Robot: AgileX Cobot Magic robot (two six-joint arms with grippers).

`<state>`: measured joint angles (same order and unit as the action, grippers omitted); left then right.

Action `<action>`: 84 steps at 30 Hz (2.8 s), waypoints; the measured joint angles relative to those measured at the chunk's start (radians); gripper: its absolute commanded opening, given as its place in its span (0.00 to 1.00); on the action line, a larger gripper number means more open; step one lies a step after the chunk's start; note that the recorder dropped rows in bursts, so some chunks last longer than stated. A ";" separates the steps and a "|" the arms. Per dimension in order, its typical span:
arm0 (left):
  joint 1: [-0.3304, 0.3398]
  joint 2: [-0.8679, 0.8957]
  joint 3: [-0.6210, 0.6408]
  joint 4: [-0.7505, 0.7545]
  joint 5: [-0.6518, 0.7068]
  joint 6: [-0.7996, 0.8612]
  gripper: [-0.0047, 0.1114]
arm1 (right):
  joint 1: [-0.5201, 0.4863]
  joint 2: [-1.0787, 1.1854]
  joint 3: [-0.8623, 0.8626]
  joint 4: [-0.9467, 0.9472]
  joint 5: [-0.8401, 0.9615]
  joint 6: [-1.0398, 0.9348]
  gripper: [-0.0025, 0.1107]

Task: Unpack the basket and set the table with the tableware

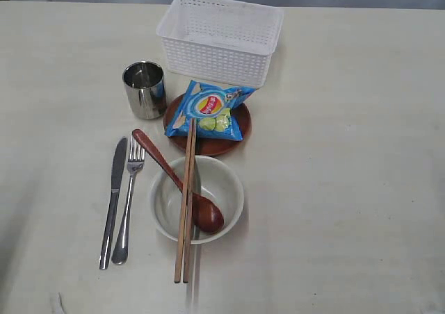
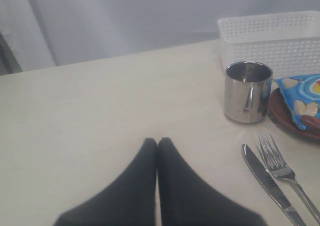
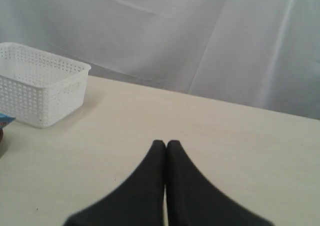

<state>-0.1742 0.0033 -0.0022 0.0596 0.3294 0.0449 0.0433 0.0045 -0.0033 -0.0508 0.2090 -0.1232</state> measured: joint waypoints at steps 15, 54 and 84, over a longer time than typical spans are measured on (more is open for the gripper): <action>0.000 0.000 0.000 0.000 0.000 0.000 0.04 | 0.000 0.000 0.000 -0.021 0.106 0.071 0.02; 0.000 0.000 0.000 0.000 0.000 0.000 0.04 | 0.000 0.000 0.000 0.020 0.110 0.075 0.02; 0.000 0.000 0.000 0.000 0.000 0.000 0.04 | 0.000 0.000 0.000 0.020 0.110 0.075 0.02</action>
<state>-0.1742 0.0033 -0.0022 0.0596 0.3294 0.0449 0.0433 0.0045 -0.0033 -0.0311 0.3186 -0.0482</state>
